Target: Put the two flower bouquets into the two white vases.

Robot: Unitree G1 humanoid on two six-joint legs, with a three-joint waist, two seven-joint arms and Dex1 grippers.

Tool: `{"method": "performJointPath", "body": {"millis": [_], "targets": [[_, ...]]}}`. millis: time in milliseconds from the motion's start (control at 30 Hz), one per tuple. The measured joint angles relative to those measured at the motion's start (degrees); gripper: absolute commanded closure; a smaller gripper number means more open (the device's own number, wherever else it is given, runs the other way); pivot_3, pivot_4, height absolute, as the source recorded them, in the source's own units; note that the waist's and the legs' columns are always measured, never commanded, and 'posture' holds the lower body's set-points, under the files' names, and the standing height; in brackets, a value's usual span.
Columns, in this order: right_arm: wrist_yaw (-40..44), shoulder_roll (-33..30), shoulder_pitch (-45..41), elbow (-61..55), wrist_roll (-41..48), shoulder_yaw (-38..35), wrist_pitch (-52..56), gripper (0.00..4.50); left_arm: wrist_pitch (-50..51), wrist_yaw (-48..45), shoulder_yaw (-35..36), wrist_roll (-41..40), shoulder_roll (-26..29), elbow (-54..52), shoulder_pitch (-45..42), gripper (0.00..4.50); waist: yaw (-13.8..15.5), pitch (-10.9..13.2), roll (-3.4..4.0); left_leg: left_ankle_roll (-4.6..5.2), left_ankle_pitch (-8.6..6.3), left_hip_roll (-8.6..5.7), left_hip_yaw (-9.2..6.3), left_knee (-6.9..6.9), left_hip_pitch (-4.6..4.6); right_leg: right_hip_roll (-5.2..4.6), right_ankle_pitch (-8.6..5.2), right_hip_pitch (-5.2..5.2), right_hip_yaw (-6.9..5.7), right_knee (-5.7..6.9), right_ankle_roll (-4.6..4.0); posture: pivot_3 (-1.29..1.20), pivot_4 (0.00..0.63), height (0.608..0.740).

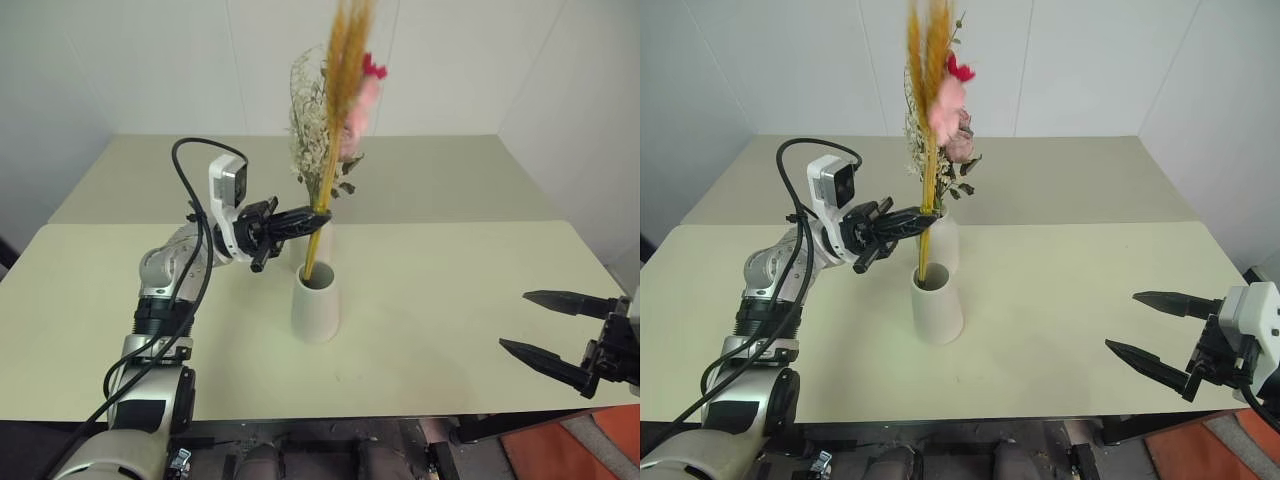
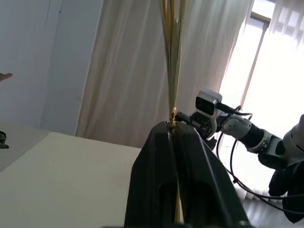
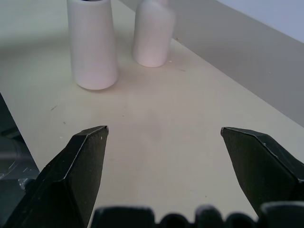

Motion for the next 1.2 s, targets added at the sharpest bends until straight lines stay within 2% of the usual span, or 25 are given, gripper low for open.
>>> {"method": "performJointPath", "body": {"millis": [200,367,567,700,867,967,1200], "targets": [[-0.2,0.0,-0.3,0.0,0.0,0.2,0.0,0.00,-0.4,-4.0,-1.7,0.7,3.6,-0.2,2.2,1.61,-0.1,0.0,0.00,0.00,0.00,0.03,-0.01,0.00,-0.01,0.01,0.00,-0.02,-0.01,0.02,0.00,0.00,0.150,0.740],[-0.1,0.0,-0.5,0.0,0.0,0.2,0.0,0.00,-1.1,-4.9,-1.7,2.6,9.1,-2.3,5.4,0.03,-0.1,0.0,0.02,0.00,0.00,0.03,0.00,0.00,0.02,0.01,0.00,-0.01,0.00,0.02,0.00,0.00,0.150,0.740],[0.0,0.0,-0.5,0.2,-0.1,0.3,0.0,0.00,-0.9,-2.3,4.3,1.8,15.6,-3.0,9.7,0.03,0.0,0.0,0.02,0.00,0.00,0.10,0.00,0.00,0.01,0.03,0.00,-0.04,-0.03,0.04,-0.01,0.00,0.150,0.740],[0.2,-0.3,-1.1,0.8,-0.2,0.4,0.0,0.00,0.3,-1.6,10.5,-0.2,22.9,-6.2,13.0,0.03,-0.2,0.0,0.03,0.00,0.00,0.13,0.04,-0.01,0.02,0.02,-0.02,-0.05,-0.03,0.02,-0.02,0.00,0.150,0.740],[0.8,-0.6,-2.2,3.0,-1.0,0.6,-0.2,0.00,-0.3,-2.7,13.1,0.5,30.0,-9.5,20.0,0.03,0.0,0.0,0.03,0.00,0.00,0.14,0.06,-0.01,0.03,0.01,-0.05,-0.05,-0.04,0.03,-0.10,0.00,0.150,0.740],[1.0,-1.7,-3.8,4.5,-2.0,1.0,-0.8,0.00,-1.9,-4.0,13.8,2.0,34.4,-10.1,23.8,0.03,0.1,0.0,0.03,0.00,0.00,0.19,0.08,-0.01,0.07,0.01,-0.23,-0.05,-0.06,0.05,-0.42,0.00,0.150,0.740],[1.3,-1.7,-5.9,7.0,-3.0,2.4,-2.3,0.00,-2.9,-5.1,14.2,2.6,36.5,-10.1,24.7,0.03,0.2,0.0,0.03,0.00,0.00,0.22,0.14,-0.01,0.02,0.00,-0.23,-0.07,-0.06,0.06,-0.41,0.00,0.150,0.740]]}}
